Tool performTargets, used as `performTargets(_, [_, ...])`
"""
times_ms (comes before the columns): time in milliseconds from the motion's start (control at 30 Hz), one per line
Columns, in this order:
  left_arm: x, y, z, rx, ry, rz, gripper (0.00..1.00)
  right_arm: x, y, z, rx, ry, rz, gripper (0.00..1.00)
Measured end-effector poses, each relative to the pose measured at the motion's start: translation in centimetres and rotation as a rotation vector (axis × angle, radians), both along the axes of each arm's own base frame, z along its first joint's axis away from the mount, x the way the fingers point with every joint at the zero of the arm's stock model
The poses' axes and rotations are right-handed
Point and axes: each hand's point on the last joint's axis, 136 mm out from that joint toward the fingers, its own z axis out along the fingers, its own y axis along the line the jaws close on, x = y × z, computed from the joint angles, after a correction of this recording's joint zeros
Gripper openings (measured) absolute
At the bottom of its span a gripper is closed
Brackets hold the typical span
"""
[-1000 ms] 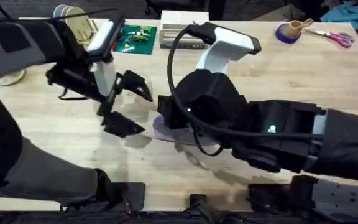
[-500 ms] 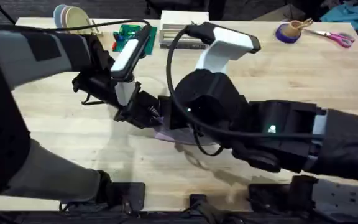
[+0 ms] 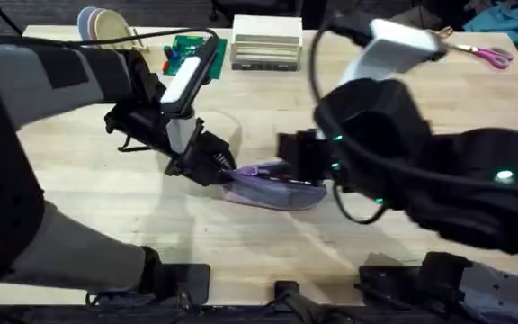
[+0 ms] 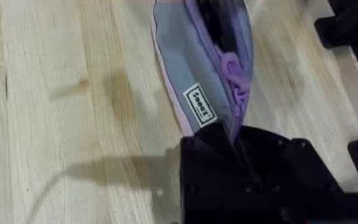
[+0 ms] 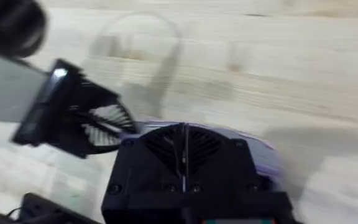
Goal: Unzip the bag, pick up the pens from the table one at a time and place them inside, then zip the bag closed.
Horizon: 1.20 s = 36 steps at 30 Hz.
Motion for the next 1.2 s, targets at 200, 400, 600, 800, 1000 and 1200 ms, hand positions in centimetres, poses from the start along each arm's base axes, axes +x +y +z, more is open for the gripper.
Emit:
performTargets(200, [0.0,0.0,0.0,0.0,0.0,0.0,0.044,0.8,-3.8,1.9,0.009,-0.031,-0.073,0.03])
performTargets(400, [0.0,0.0,0.0,0.0,0.0,0.0,0.044,-0.1,-4.3,4.9,0.061,-0.111,-0.013,0.399])
performTargets(600, [0.0,0.0,0.0,0.0,0.0,0.0,0.044,-2.1,-2.9,5.0,0.102,-0.067,0.133,0.993])
performTargets(800, [0.0,0.0,0.0,0.0,0.0,0.0,0.044,-3.9,-1.3,4.9,0.152,-0.005,0.243,0.997])
performTargets(1000, [0.0,0.0,0.0,0.0,0.0,0.0,0.043,-4.4,-0.9,4.9,0.17,0.014,0.274,0.998])
performTargets(1200, [0.0,0.0,0.0,0.0,0.0,0.0,0.043,-4.5,-0.7,4.8,0.19,0.038,0.263,0.998])
